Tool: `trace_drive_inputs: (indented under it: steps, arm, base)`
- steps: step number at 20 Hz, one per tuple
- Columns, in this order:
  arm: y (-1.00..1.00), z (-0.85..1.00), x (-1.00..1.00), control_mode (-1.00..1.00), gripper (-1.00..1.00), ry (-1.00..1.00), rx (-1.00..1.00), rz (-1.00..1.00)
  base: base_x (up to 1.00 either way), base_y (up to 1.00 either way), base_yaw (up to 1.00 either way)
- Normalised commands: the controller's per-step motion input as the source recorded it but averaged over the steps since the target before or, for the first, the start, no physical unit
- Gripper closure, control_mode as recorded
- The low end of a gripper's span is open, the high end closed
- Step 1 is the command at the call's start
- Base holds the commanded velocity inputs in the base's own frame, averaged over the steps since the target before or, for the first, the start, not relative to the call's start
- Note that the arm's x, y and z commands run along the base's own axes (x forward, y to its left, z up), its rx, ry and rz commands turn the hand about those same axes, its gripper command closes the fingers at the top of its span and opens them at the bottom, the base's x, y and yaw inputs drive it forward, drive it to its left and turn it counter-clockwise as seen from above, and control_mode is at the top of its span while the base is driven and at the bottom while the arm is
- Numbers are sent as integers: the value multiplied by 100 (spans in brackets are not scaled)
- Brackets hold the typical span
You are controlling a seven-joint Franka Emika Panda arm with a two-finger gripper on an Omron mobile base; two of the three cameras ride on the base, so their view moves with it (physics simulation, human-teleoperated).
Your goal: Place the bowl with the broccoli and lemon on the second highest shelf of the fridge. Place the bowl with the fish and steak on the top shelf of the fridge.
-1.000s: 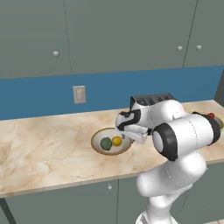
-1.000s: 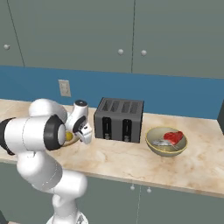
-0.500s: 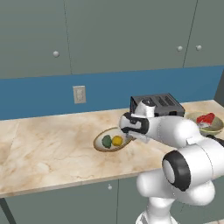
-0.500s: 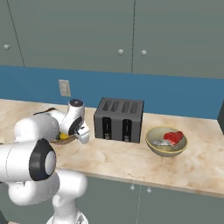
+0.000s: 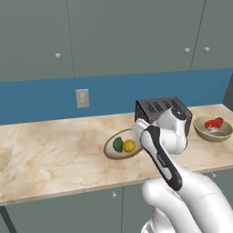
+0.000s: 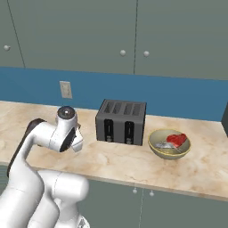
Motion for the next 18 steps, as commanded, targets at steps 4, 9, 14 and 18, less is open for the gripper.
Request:
trace_drive_inputs:
  steps: [4, 9, 14, 18]
  arm:
    - [-40, 100, -99, -100, 100, -7, 15, -10]
    - [-67, 78, -90, -100, 100, -4, 18, -10]
    - [0, 0, -2, -100, 100, -1, 0, -1]
    - [0, 11, -12, -100, 100, -3, 3, 0]
  base:
    - [0, 0, 0]
    - [0, 0, 0]
    - [0, 0, 0]
    - [0, 0, 0]
